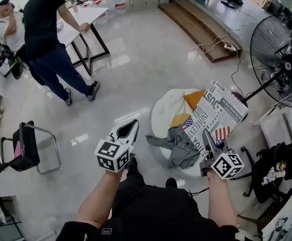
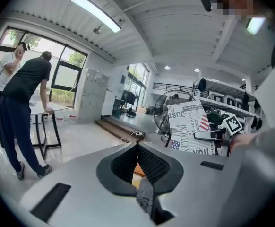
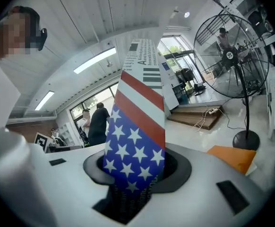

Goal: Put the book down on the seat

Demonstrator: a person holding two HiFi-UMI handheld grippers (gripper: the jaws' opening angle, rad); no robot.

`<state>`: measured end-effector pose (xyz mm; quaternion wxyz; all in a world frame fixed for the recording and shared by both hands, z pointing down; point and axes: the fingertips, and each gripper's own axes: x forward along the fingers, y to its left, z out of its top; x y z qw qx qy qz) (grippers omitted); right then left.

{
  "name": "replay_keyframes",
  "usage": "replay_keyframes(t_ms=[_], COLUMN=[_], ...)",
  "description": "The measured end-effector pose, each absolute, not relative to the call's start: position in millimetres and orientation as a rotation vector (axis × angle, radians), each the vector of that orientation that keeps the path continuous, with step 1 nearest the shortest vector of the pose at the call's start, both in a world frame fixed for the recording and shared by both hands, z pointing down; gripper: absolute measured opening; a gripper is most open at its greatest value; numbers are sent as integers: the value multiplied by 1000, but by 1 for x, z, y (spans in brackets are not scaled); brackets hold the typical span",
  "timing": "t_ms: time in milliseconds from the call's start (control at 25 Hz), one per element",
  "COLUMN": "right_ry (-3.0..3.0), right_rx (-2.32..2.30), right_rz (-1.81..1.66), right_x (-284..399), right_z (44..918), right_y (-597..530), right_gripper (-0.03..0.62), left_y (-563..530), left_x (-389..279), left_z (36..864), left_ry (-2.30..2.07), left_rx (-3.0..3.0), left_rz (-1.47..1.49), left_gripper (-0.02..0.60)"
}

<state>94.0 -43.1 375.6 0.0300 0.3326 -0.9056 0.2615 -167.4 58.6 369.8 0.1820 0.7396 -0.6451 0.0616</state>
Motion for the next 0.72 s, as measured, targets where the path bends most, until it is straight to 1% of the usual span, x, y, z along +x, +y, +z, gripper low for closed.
replay_keyframes(t_ms=[120,200,520,720], right_ry=[-2757,-2734,-2665,-2608], right_rx=[1058,1078,1189,1309], right_rz=[855,889,937,986], right_x=[42,23,-12,0], right_z=[383,395,396,423], right_y=[-40,-37,-36,-58], right_gripper=[173,173,173,173], left_y=[42,34,0,-35], left_x=[-218,-236,-267,-251], left_z=[374,383,387,406], left_ry=[-1764,-1736,-1593,-1474], left_rx=[2128,2144,2203,2254], left_rz=[205,219,236,276], left_gripper=[3,3,3,3])
